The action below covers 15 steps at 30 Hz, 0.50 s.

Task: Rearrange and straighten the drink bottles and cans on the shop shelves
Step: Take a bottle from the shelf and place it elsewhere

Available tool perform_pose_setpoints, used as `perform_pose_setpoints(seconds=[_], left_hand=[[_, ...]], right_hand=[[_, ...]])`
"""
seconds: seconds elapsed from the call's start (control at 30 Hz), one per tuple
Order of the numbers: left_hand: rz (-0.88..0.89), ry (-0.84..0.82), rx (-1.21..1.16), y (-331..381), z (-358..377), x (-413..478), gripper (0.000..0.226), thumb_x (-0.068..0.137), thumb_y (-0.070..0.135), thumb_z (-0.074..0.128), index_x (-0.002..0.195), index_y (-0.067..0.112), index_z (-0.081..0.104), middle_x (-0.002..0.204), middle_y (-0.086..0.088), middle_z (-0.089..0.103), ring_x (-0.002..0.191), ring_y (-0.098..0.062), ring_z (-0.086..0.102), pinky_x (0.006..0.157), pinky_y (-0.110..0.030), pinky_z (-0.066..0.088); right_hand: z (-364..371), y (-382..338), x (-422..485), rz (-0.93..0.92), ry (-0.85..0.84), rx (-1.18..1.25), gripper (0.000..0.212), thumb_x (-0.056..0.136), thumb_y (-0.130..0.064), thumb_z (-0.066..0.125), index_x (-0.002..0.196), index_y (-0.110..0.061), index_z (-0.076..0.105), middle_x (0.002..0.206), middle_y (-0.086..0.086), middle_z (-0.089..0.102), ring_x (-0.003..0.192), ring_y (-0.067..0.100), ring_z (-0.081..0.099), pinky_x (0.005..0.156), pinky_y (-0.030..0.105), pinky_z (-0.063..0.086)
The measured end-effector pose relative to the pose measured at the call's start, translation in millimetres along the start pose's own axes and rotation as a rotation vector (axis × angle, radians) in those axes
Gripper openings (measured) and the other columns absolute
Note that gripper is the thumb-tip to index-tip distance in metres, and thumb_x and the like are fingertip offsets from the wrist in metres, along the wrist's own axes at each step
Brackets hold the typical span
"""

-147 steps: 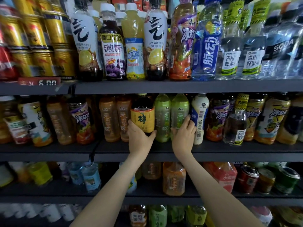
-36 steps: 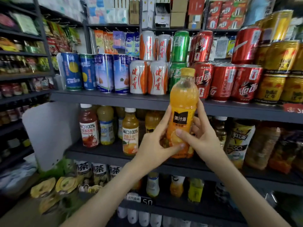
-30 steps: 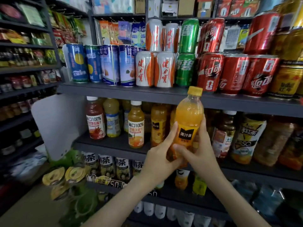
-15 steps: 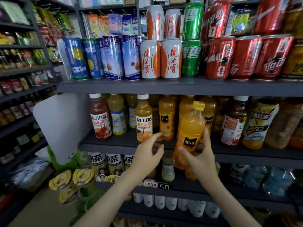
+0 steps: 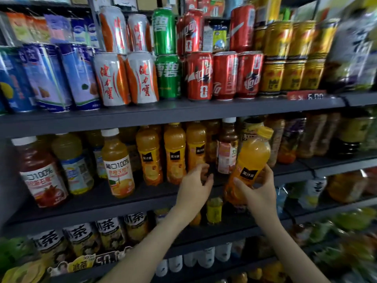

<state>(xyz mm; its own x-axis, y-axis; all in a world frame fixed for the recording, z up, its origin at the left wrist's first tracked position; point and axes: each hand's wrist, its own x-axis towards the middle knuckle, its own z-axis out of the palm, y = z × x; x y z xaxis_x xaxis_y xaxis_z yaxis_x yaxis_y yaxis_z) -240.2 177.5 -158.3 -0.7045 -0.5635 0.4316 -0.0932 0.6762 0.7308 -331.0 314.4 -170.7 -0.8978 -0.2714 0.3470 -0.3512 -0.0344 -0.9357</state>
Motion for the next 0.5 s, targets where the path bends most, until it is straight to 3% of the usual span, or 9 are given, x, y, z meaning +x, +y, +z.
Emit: perform_pose_setpoints(seconds=[0.1,0.2,0.27,0.37,0.5], left_hand=[[-0.034,0.018,-0.080,14.5,33.6,20.3,0.037,0.093,0.029,0.059,0.127,0.016,0.054,0.117,0.005,0.058,0.103,-0.007,0.054,0.087,-0.022,0.046],[-0.099,0.049,-0.127,25.9,66.8,45.2,0.036,0.093,0.023,0.058,0.128,0.016,0.051,0.119,0.002,0.056,0.108,-0.011,0.052,0.085,-0.021,0.040],[-0.177,0.113,-0.118,27.9,87.5,64.3,0.045,0.088,0.023,0.063,0.130,0.013,0.047,0.124,-0.004,0.054,0.114,-0.020,0.052,0.092,-0.027,0.043],[-0.214,0.213,-0.127,28.1,107.5,86.7,0.071,0.077,0.028,0.075,0.135,0.008,0.039,0.130,-0.012,0.050,0.121,-0.028,0.049,0.100,-0.043,0.045],[-0.267,0.260,-0.077,28.7,110.2,100.2,0.072,0.074,0.031,0.080,0.127,0.003,0.041,0.124,-0.014,0.054,0.113,-0.030,0.056,0.088,-0.035,0.049]], right_hand=[[-26.3,8.8,12.1,-0.001,0.037,-0.050,0.080,0.077,-0.018,0.080,0.142,-0.021,0.032,0.121,-0.005,0.052,0.109,0.013,0.052,0.086,0.025,0.044],[-46.1,15.6,22.5,0.004,0.038,-0.084,0.079,0.079,-0.017,0.078,0.142,-0.020,0.032,0.120,-0.006,0.051,0.105,0.010,0.051,0.073,0.011,0.040],[-55.1,19.8,30.7,0.000,0.031,-0.095,0.078,0.079,-0.017,0.078,0.141,-0.020,0.032,0.119,-0.006,0.052,0.104,0.010,0.052,0.068,0.009,0.042],[-63.1,25.1,44.9,-0.018,0.003,-0.082,0.078,0.077,-0.017,0.080,0.140,-0.022,0.033,0.121,-0.006,0.055,0.105,0.007,0.055,0.071,0.011,0.045],[-61.5,28.4,59.1,-0.041,-0.045,-0.058,0.077,0.076,-0.014,0.080,0.138,-0.023,0.036,0.121,-0.004,0.057,0.107,0.004,0.056,0.081,0.013,0.046]])
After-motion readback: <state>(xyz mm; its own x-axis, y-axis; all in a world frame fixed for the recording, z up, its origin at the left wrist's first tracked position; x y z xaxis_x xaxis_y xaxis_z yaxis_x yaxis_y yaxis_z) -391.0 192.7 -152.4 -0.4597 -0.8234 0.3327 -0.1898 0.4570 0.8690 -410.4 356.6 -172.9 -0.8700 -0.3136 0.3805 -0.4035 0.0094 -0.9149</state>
